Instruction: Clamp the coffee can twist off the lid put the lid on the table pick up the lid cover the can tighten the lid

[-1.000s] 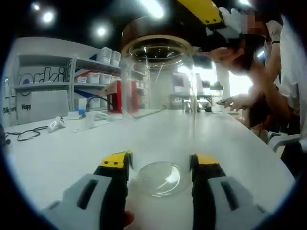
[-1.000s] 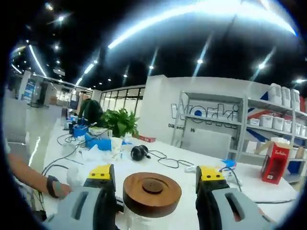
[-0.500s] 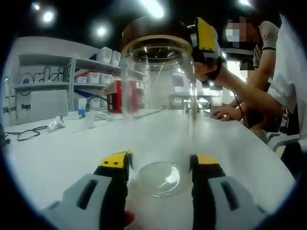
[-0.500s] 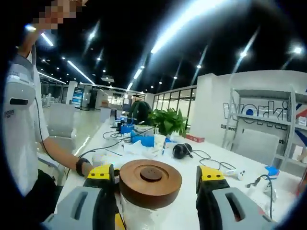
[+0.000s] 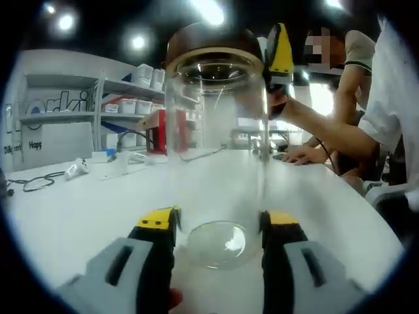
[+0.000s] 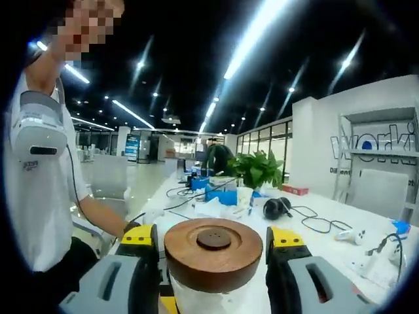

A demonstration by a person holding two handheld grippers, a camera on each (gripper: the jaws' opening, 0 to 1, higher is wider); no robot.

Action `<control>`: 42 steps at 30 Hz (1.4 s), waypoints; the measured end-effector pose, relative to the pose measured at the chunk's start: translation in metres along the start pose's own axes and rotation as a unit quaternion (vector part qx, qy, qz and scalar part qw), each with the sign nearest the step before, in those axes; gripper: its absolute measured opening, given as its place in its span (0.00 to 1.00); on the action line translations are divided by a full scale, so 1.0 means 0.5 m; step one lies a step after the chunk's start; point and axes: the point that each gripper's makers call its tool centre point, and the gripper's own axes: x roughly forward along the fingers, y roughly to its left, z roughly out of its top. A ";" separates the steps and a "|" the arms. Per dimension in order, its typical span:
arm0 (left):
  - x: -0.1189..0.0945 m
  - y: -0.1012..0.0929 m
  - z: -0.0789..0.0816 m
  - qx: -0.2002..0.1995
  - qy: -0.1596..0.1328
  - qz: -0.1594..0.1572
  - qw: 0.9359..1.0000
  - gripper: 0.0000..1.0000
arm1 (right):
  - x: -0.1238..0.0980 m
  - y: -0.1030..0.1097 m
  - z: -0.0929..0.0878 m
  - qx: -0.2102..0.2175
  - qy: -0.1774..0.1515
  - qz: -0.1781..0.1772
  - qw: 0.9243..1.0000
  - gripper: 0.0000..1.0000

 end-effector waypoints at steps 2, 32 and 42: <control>0.000 0.000 0.000 0.000 0.000 0.000 1.000 0.43 | -0.002 -0.007 0.000 0.016 -0.006 -0.002 1.000 0.59; -0.002 -0.001 0.001 0.000 0.000 0.000 1.000 0.43 | -0.005 0.000 0.002 0.033 0.005 -0.031 0.999 0.52; -0.002 0.000 0.000 -0.002 0.000 -0.001 1.000 0.43 | -0.005 -0.002 0.001 0.035 0.007 -0.051 0.998 0.52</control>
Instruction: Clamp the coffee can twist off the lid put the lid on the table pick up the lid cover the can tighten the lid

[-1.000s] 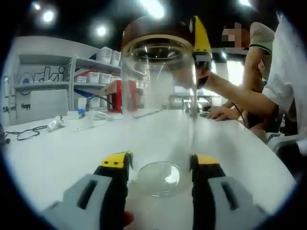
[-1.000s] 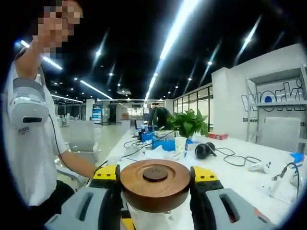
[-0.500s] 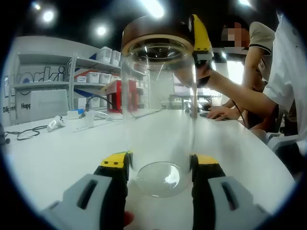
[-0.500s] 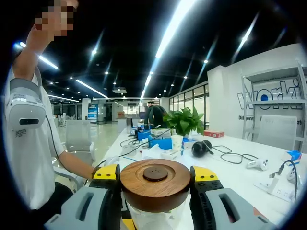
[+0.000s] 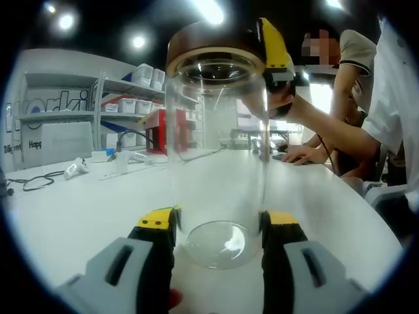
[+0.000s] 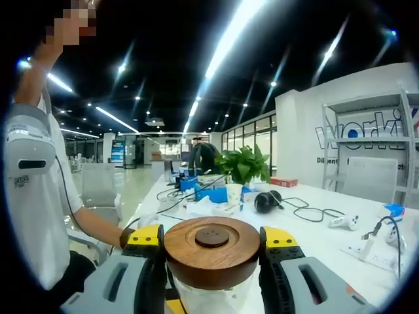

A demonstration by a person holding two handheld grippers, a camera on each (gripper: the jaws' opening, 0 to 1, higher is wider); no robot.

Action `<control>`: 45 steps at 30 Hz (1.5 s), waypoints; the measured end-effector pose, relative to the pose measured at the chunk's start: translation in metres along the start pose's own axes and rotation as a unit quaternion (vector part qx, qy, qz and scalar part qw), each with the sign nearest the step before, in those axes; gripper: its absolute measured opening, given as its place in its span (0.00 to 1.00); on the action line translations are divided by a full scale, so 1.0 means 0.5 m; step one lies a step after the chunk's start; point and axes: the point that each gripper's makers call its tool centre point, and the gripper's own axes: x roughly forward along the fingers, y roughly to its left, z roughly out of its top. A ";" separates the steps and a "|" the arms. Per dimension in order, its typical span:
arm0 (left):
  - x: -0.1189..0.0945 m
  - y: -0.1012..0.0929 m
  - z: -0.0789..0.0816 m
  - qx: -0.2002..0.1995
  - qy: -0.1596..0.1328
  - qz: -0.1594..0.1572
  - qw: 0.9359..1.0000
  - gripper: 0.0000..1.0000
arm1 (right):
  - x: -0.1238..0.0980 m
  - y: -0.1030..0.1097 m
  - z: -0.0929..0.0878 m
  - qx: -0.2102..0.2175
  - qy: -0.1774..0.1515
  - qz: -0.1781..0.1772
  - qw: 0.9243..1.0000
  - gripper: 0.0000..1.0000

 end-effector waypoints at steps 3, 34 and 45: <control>0.000 -0.001 0.000 0.000 0.000 -0.001 1.000 0.43 | 0.000 0.000 0.000 0.000 0.004 -0.006 1.000 0.52; 0.001 -0.003 -0.001 -0.001 0.001 -0.002 1.000 0.43 | -0.006 0.000 0.002 0.008 -0.002 -0.065 0.998 0.52; 0.001 -0.004 -0.001 -0.001 0.000 -0.003 1.000 0.43 | -0.008 -0.004 0.003 0.008 -0.008 -0.084 0.996 0.52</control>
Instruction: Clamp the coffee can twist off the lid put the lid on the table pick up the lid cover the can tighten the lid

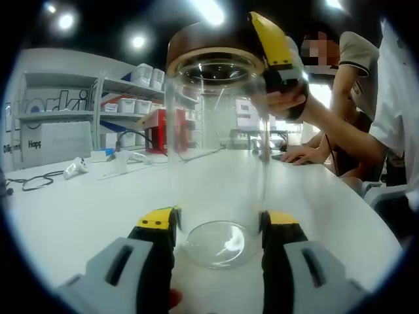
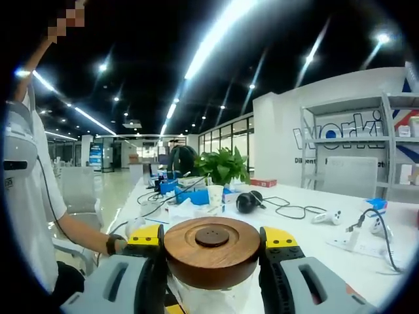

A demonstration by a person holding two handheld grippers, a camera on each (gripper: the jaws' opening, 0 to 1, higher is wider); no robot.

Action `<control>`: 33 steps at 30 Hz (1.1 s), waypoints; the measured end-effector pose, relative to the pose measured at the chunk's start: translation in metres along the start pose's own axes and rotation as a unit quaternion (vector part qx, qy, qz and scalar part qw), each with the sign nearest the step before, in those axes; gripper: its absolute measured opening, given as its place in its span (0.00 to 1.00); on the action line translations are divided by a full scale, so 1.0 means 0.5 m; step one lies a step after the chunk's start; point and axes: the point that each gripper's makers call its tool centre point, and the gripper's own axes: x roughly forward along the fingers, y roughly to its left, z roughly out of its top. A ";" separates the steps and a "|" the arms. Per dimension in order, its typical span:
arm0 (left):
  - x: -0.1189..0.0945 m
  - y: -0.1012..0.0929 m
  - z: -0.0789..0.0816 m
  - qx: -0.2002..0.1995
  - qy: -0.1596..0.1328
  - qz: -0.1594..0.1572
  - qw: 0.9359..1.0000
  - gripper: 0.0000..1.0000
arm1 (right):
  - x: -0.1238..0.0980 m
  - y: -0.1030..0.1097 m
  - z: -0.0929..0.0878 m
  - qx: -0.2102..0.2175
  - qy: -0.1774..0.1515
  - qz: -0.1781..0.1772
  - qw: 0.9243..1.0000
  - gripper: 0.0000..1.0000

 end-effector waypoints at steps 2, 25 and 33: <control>0.000 0.000 0.000 0.000 0.000 0.000 1.000 0.43 | 0.000 -0.001 0.000 0.000 0.000 -0.004 1.000 0.52; 0.000 -0.001 0.001 0.000 0.001 0.000 1.000 0.43 | -0.003 -0.003 -0.001 0.005 0.005 -0.061 0.998 0.52; -0.001 -0.001 0.001 0.000 0.001 0.000 1.000 0.43 | -0.005 -0.005 -0.002 0.007 0.003 -0.080 0.997 0.52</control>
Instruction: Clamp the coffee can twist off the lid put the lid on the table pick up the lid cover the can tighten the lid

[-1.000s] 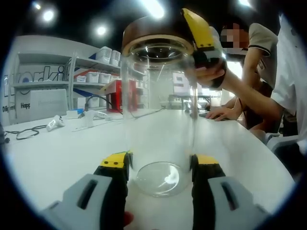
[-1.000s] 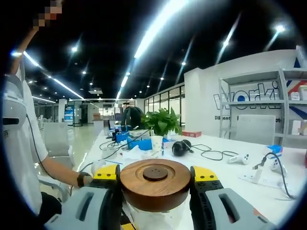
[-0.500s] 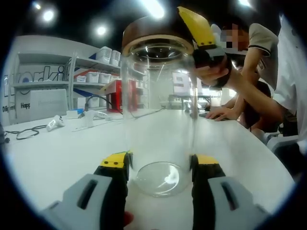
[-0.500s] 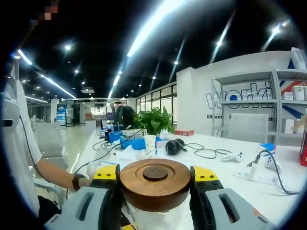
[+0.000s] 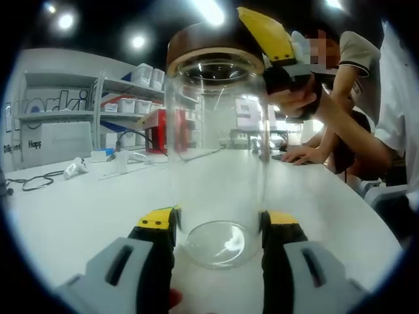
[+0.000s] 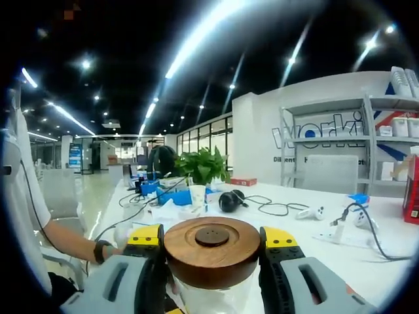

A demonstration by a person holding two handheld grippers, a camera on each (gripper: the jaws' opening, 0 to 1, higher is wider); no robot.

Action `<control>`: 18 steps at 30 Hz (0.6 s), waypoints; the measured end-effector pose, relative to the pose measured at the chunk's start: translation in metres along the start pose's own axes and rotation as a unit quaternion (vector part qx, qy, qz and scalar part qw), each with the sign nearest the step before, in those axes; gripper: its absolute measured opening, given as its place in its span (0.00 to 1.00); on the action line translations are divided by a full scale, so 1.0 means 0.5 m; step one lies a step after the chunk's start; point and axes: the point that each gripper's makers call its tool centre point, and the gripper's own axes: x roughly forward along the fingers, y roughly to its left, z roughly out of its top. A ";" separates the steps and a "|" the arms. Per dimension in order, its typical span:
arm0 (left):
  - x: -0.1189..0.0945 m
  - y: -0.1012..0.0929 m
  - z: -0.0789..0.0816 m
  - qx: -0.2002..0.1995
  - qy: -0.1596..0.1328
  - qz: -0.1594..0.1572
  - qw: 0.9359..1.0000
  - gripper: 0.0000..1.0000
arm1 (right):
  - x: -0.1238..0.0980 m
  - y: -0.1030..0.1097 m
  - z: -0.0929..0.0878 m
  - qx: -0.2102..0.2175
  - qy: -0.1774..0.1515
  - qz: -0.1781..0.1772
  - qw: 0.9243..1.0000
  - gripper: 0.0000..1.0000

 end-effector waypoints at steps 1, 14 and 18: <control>0.000 0.000 0.000 0.000 0.000 0.000 1.000 0.43 | 0.000 0.001 0.000 -0.001 0.000 -0.002 1.000 0.52; 0.000 0.000 0.000 0.000 0.000 0.000 1.000 0.43 | 0.000 -0.002 -0.001 0.005 0.003 -0.029 1.000 0.52; 0.000 0.000 0.000 0.000 0.000 0.000 1.000 0.43 | -0.001 -0.001 -0.002 0.006 0.003 -0.041 0.999 0.52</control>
